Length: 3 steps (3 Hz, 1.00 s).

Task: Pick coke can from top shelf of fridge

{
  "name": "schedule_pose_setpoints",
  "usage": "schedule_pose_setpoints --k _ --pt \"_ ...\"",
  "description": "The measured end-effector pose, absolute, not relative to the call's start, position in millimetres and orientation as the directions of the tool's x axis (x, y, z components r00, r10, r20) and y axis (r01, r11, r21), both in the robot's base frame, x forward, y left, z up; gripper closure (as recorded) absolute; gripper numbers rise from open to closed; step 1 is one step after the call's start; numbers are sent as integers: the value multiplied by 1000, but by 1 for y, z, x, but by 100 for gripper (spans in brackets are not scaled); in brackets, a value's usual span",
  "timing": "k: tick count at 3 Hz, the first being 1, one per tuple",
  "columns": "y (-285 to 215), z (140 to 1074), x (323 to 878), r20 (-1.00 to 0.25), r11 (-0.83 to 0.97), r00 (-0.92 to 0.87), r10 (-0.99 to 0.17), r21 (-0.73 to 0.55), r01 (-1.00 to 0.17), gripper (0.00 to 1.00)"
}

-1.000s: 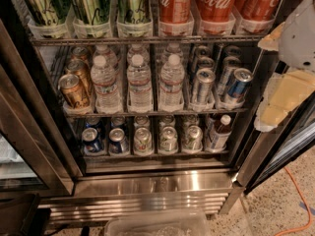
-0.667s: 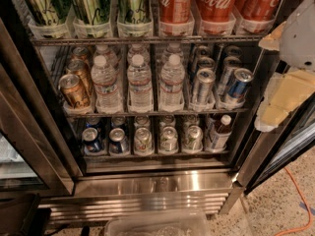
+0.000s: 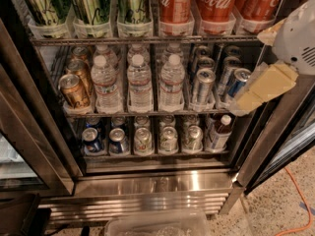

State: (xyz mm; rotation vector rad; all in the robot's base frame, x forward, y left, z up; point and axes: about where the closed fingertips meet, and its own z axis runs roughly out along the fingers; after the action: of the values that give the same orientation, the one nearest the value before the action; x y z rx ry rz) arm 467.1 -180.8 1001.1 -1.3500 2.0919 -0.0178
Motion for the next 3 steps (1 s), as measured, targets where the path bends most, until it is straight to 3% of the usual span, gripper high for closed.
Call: schedule_pose_setpoints --k 2,3 --pt "-177 1019 480 -659 612 -285 -696 -337 -715 0" --pt "-177 1019 480 -659 613 -285 -696 -337 -715 0"
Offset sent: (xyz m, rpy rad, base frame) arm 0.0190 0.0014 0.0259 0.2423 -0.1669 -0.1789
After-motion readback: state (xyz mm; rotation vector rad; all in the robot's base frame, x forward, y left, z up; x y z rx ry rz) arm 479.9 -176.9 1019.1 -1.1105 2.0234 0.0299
